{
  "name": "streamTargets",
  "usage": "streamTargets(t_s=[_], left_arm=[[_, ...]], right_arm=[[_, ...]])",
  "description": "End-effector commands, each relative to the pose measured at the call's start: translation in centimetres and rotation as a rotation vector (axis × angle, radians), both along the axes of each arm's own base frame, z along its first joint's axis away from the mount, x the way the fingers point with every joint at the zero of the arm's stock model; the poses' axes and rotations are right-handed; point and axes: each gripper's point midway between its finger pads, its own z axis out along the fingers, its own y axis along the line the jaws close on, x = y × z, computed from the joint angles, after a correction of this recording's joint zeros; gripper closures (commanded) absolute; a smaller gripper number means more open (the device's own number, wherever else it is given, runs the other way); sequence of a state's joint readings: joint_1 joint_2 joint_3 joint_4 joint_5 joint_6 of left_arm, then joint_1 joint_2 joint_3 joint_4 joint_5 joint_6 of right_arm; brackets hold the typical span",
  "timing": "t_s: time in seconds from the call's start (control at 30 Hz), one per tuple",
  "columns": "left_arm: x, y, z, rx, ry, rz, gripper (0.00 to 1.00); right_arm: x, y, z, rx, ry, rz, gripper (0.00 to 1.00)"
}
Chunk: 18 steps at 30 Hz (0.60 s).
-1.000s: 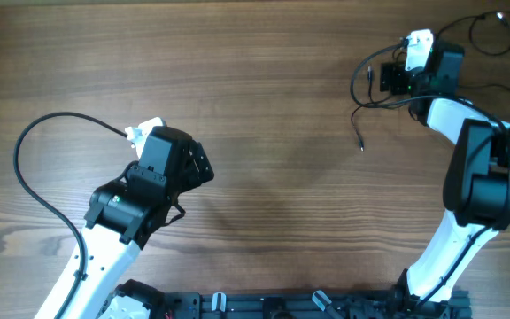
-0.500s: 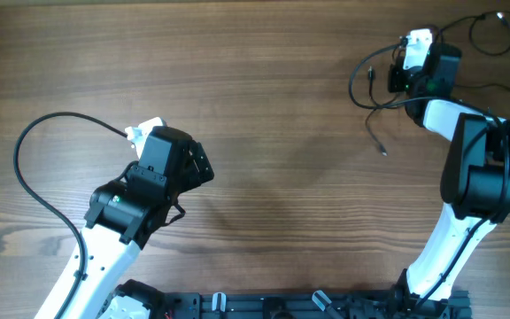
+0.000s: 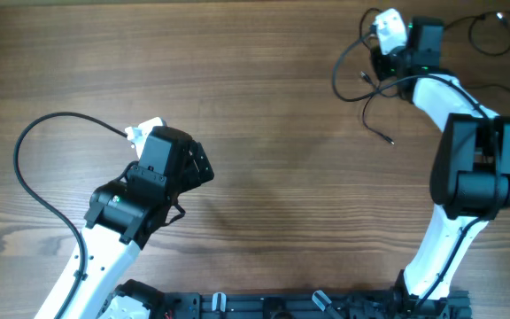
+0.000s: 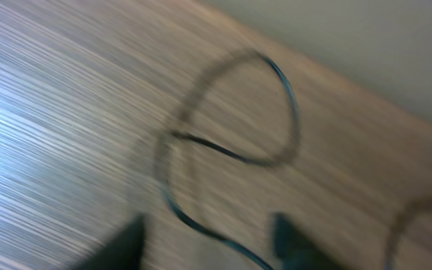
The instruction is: Untangle cables
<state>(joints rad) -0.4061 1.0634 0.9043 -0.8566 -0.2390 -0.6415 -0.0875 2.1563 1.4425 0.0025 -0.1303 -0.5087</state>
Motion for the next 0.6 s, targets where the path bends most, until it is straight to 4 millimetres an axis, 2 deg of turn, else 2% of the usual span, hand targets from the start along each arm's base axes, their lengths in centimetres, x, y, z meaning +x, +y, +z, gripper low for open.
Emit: streamTargets(t_s=[0.0,0.03,0.13,0.17,0.2,0.23,0.27,0.3,0.47,0.57], left_arm=[[0.1,0.3,0.1,0.013,-0.008,0.004,0.0],[0.1,0.3,0.1,0.013,-0.008,0.004,0.0],[0.1,0.3,0.1,0.013,-0.008,0.004,0.0],[0.1,0.3,0.1,0.013,-0.008,0.003,0.0],[0.1,0.3,0.1,0.013,-0.008,0.004,0.0],[0.1,0.3,0.1,0.013,-0.008,0.003,0.0],[0.1,0.3,0.1,0.013,-0.008,0.004,0.0],[0.1,0.3,0.1,0.013,-0.008,0.004,0.0],[0.1,0.3,0.1,0.013,-0.008,0.003,0.0],[0.1,0.3,0.1,0.013,-0.008,0.004,0.0]], right_arm=[[-0.5,-2.5,1.0,0.001,0.011,-0.122,0.0],[-0.5,-2.1,2.1,0.02,-0.003,-0.124,0.0],[-0.6,-0.1,7.7,0.056,-0.089,-0.071,0.0],[-0.9,0.6,10.9,0.058,-0.145,-0.054,0.0],[-1.4,1.4,15.0,0.059,-0.22,-0.038,0.0],[-1.9,1.9,17.6,0.066,-0.267,-0.024,0.0],[-3.0,2.3,21.5,0.092,-0.337,-0.028,0.0],[-4.1,2.4,24.4,0.131,-0.384,-0.047,0.0],[-11.1,2.8,34.3,0.295,-0.515,-0.113,0.0],[-14.5,2.9,38.7,0.385,-0.604,-0.134,0.0]])
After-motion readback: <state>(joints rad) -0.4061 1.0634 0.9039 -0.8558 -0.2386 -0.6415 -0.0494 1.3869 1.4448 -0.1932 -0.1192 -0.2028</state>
